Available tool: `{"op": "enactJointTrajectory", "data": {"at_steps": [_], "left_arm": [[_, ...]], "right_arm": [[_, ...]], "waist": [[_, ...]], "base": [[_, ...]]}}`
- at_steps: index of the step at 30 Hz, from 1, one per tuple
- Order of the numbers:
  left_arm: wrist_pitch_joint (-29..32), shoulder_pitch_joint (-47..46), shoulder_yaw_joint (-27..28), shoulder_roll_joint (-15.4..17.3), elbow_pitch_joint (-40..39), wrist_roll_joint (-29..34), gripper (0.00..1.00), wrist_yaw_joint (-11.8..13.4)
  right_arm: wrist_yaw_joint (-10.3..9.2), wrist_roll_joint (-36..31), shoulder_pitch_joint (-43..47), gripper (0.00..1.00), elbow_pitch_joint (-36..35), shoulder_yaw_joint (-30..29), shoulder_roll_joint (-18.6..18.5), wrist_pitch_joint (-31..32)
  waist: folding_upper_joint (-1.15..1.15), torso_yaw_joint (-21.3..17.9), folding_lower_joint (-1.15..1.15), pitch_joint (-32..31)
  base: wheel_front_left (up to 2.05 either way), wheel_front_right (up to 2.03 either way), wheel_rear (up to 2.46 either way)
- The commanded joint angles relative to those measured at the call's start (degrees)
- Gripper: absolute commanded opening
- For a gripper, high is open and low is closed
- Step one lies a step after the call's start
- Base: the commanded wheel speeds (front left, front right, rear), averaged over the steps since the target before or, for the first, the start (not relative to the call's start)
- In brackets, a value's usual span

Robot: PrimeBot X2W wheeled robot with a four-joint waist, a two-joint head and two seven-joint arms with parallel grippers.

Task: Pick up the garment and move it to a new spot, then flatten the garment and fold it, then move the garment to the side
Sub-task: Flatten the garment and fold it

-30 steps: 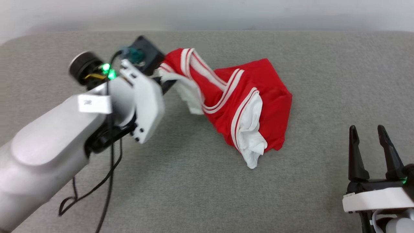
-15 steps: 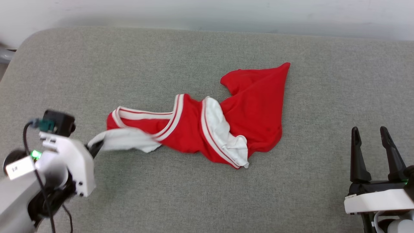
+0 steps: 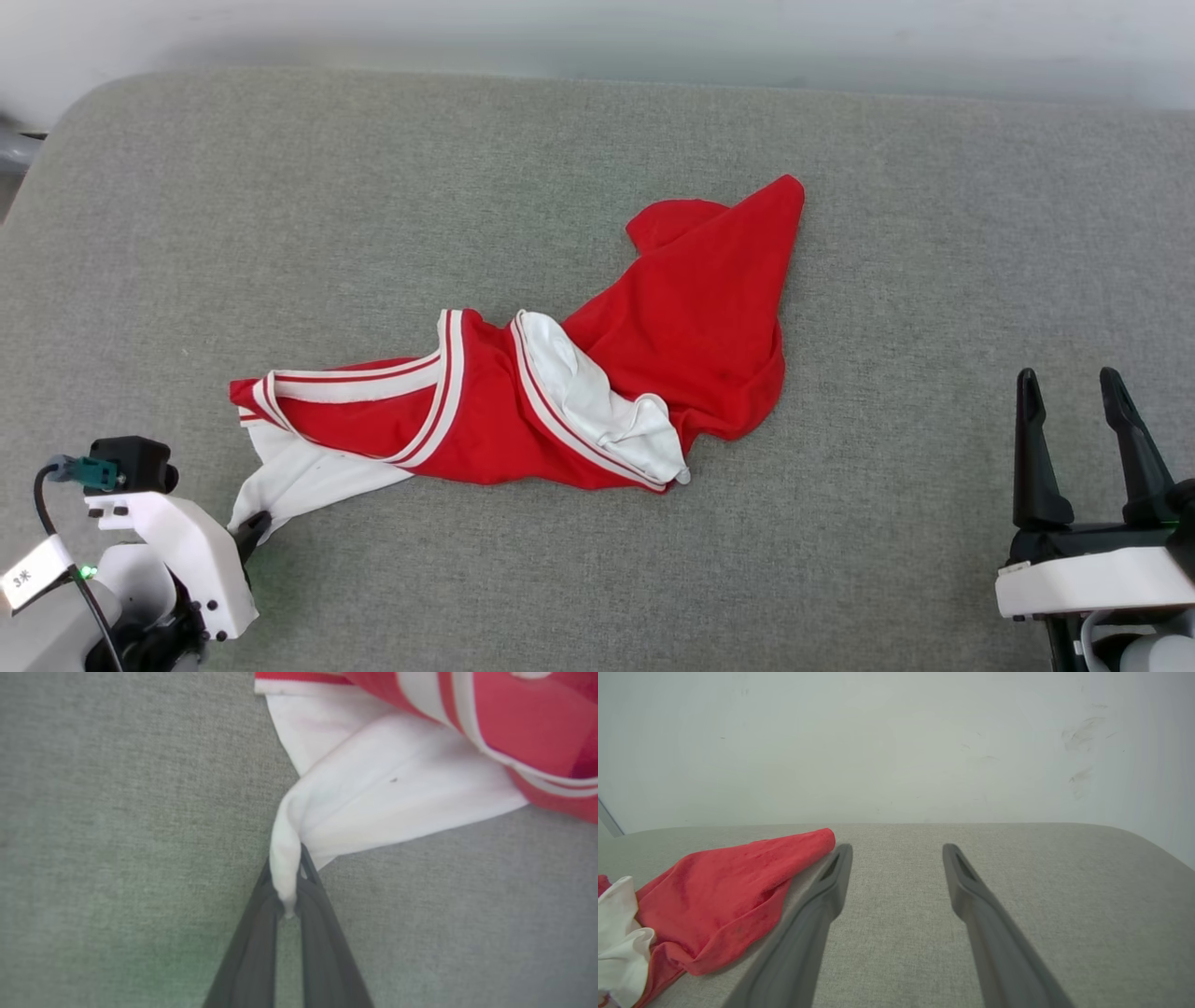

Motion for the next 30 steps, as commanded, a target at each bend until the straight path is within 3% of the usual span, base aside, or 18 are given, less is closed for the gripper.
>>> {"op": "enactJointTrajectory", "data": {"at_steps": [1, 2, 3, 4, 9, 15, 18, 23, 30], "left_arm": [[0.5, 3.1, -1.7, -1.9, 2.4, -0.1, 0.0, -0.2], [-0.1, 2.9, -1.6, -2.5, 3.1, 0.1, 0.0, -0.5], [-1.1, 2.6, -1.5, -3.1, 3.7, 0.6, 0.16, -0.6], [-2.7, 2.1, -1.1, -3.5, 4.3, 1.2, 1.0, -0.5], [-12.3, 0.4, 0.8, -4.3, 4.7, 5.0, 1.0, 0.9], [-21.2, 1.3, 2.9, -4.2, 0.4, 9.2, 1.0, 6.4], [-23.1, 3.3, 6.2, -4.6, -4.8, 12.0, 1.0, 11.0], [-23.4, 8.8, 14.3, -7.8, -12.9, 20.6, 1.0, 16.0], [-23.4, 17.5, 26.8, -14.2, -20.1, 35.7, 1.0, 18.1]], "right_arm": [[-0.04, -0.5, 0.2, 1.0, 0.2, -0.2, 0.1, -0.1], [-0.04, -0.6, 0.4, 1.0, 0.2, -0.3, 0.1, -0.1], [-0.04, -0.6, 0.5, 1.0, 0.3, -0.4, 0.1, -0.1], [-0.04, -0.6, 0.7, 1.0, 0.4, -0.5, 0.1, -0.1], [-0.04, -0.1, 1.8, 1.0, 0.8, -0.5, 0.1, -0.1], [-0.04, 0.2, 3.9, 1.0, 0.6, -0.3, 0.1, -0.1], [-0.04, -0.1, 4.7, 1.0, 0.1, 0.1, 0.1, -0.1], [-0.04, -1.2, 4.3, 1.0, -1.5, 0.9, 0.1, -0.1], [-0.05, -1.9, -1.2, 1.0, -5.1, 4.4, -2.9, -0.1]], "waist": [[0.0, 0.2, 0.0, -0.2], [0.0, 0.3, 0.0, -0.4], [0.0, 0.4, 0.0, -0.7], [0.0, 0.5, 0.0, -1.1], [0.0, 1.0, 0.0, -3.8], [0.0, 1.9, 0.0, -7.0], [0.0, 2.4, 0.0, -8.6], [0.0, 3.0, 0.0, -9.5], [0.0, 3.4, 0.0, -9.5]], "base": [[0.0, 0.0, 0.0], [0.0, 0.0, 0.0], [0.0, 0.0, 0.0], [0.0, 0.0, 0.0], [0.0, 0.0, 0.0], [0.0, 0.0, 0.0], [0.0, 0.0, 0.0], [0.0, 0.0, 0.0], [0.0, 0.0, 0.0]]}}
